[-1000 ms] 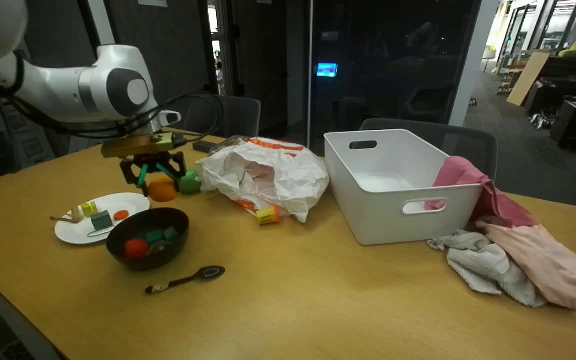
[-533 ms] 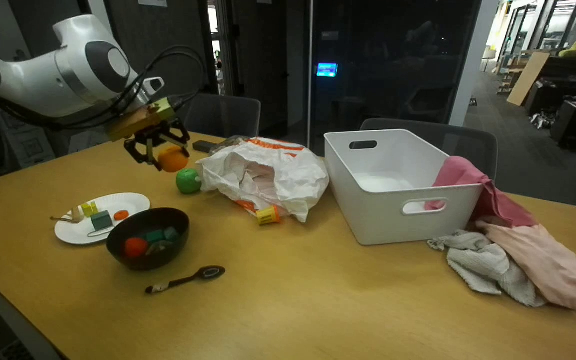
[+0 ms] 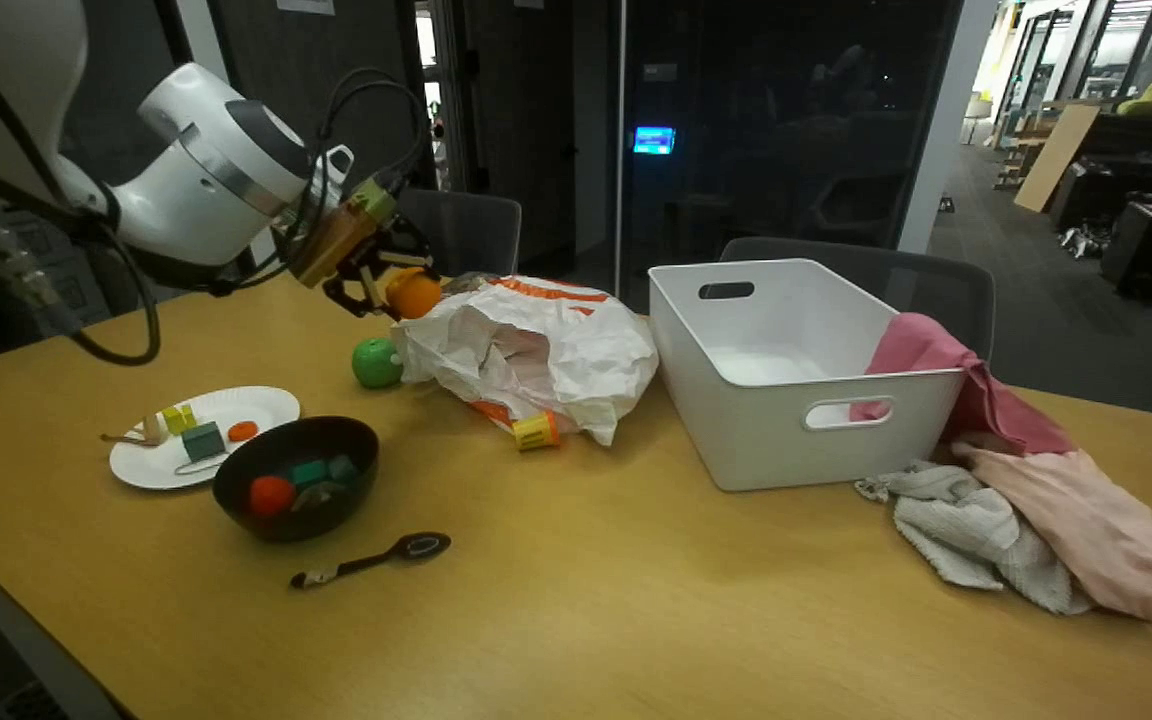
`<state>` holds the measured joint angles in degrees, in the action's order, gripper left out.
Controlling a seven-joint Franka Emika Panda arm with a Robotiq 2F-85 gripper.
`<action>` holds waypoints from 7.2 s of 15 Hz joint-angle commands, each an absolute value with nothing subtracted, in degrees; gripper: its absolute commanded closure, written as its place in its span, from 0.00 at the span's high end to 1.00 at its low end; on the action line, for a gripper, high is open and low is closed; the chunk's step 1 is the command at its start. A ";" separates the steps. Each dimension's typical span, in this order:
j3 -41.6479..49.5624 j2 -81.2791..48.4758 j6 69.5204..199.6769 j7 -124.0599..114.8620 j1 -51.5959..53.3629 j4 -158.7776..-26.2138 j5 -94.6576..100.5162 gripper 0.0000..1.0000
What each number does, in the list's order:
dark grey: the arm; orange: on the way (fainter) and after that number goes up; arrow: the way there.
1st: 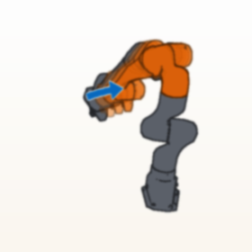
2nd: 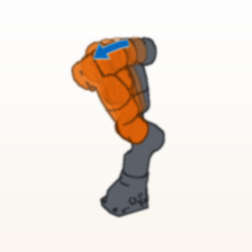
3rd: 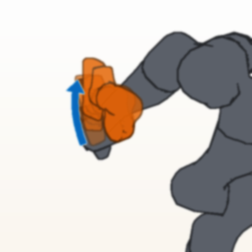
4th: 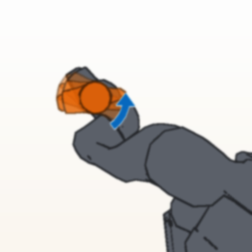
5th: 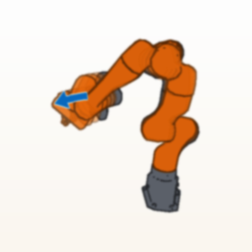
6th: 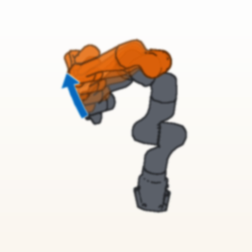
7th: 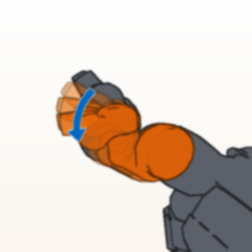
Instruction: Put the orange, the apple and the yellow container in the plastic
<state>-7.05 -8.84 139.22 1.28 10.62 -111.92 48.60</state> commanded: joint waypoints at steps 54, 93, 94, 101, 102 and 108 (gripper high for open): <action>-12.21 -23.30 134.18 36.30 14.28 -100.87 30.50 1.00; -3.84 -15.34 129.21 22.47 11.20 -98.79 45.46 0.56; -3.94 -15.72 127.86 21.84 10.55 -99.67 44.37 0.56; -3.75 -21.75 128.75 18.50 8.77 -100.54 45.25 0.56; -3.27 -22.92 129.18 17.90 9.03 -99.52 47.05 0.56; -1.97 -27.07 130.70 15.94 8.92 -94.07 55.42 0.56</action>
